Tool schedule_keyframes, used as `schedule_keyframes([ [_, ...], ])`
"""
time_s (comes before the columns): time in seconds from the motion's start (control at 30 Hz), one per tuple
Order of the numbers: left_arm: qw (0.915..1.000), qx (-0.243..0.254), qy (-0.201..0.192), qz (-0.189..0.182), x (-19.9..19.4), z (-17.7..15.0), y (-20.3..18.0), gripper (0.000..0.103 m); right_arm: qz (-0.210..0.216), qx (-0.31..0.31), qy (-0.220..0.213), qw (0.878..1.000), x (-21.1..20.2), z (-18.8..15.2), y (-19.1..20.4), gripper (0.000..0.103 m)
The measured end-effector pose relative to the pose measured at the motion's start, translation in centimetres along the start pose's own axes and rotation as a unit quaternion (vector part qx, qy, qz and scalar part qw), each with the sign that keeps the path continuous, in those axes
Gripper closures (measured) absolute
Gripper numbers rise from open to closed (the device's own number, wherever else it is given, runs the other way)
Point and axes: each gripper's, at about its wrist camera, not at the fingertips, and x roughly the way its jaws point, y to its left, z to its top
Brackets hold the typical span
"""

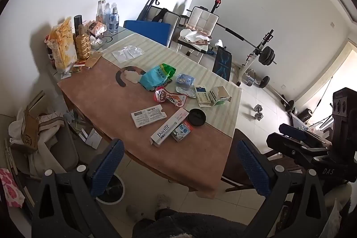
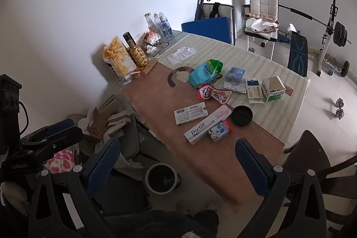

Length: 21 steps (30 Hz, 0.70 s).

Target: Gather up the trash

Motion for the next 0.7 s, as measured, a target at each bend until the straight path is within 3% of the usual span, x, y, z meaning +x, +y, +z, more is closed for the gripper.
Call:
schedule_keyframes([
  [0.47, 1.0, -0.002, -0.002, -0.006, 0.0, 0.0, 0.2, 0.0, 0.002, -0.002, 0.004, 1.0, -0.1, -0.2, -0.8, 0.0],
  [0.7, 0.9999, -0.008, 0.003, -0.012, 0.1, 1.7, -0.2, 0.0, 0.0, 0.001, 0.005, 1.0, -0.3, -0.3, -0.6, 0.0],
])
